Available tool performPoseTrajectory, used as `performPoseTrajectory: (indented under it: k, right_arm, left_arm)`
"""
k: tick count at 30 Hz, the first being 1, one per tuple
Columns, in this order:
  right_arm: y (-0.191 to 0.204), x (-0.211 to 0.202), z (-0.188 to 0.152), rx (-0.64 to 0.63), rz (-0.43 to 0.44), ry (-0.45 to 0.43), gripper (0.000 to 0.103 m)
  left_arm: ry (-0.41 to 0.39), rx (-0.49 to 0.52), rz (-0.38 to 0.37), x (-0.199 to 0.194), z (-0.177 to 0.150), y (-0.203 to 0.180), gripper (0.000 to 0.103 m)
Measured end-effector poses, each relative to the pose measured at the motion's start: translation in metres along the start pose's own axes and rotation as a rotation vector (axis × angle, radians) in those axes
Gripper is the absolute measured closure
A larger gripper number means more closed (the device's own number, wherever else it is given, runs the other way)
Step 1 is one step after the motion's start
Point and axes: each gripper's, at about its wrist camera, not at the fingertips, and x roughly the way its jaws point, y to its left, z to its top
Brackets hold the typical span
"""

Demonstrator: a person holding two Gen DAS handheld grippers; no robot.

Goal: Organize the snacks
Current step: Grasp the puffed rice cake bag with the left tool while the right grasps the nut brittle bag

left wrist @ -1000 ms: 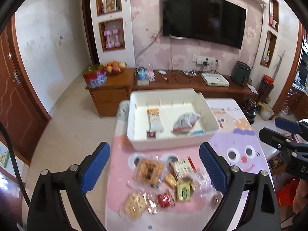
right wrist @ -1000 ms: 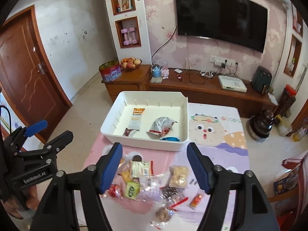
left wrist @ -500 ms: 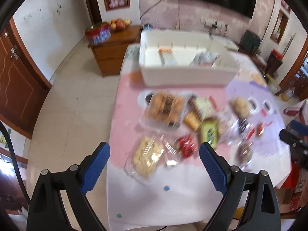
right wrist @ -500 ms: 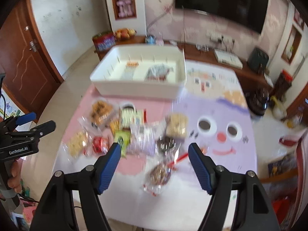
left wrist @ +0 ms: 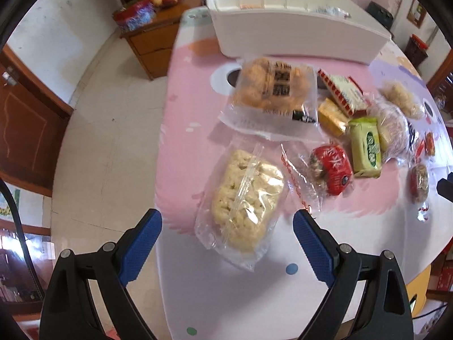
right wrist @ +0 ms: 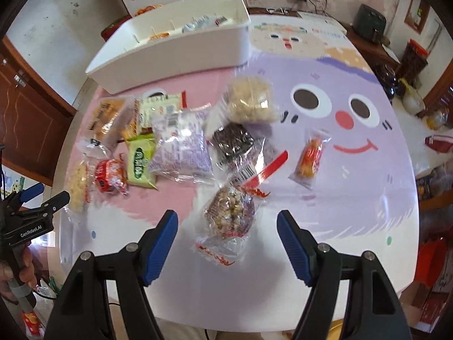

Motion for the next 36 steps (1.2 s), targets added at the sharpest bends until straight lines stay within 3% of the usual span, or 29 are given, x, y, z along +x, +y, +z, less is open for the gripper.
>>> performPoseTrajectory:
  k: [15, 18, 22, 25, 36]
  right_arm:
    - [-0.003, 0.044, 0.002, 0.067, -0.048, 0.097, 0.031]
    - [-0.003, 0.048, 0.001, 0.072, -0.023, 0.106, 0.039]
    - [-0.002, 0.054, 0.002, 0.056, -0.012, 0.123, 0.065]
    - [-0.001, 0.054, 0.001, 0.047, -0.004, 0.118, 0.067]
    - [-0.005, 0.02, -0.002, 0.029, 0.056, 0.086, 0.07]
  left_arm:
    - [0.083, 0.02, -0.025, 0.053, 0.022, 0.009, 0.013]
    - [0.094, 0.022, -0.051, 0.061, 0.027, 0.009, 0.026]
    - [0.101, 0.007, -0.072, 0.061, 0.031, 0.006, 0.037]
    - [0.098, -0.007, -0.082, 0.058, 0.027, 0.001, 0.049]
    - [0.072, -0.117, -0.036, 0.019, 0.003, -0.002, 0.05]
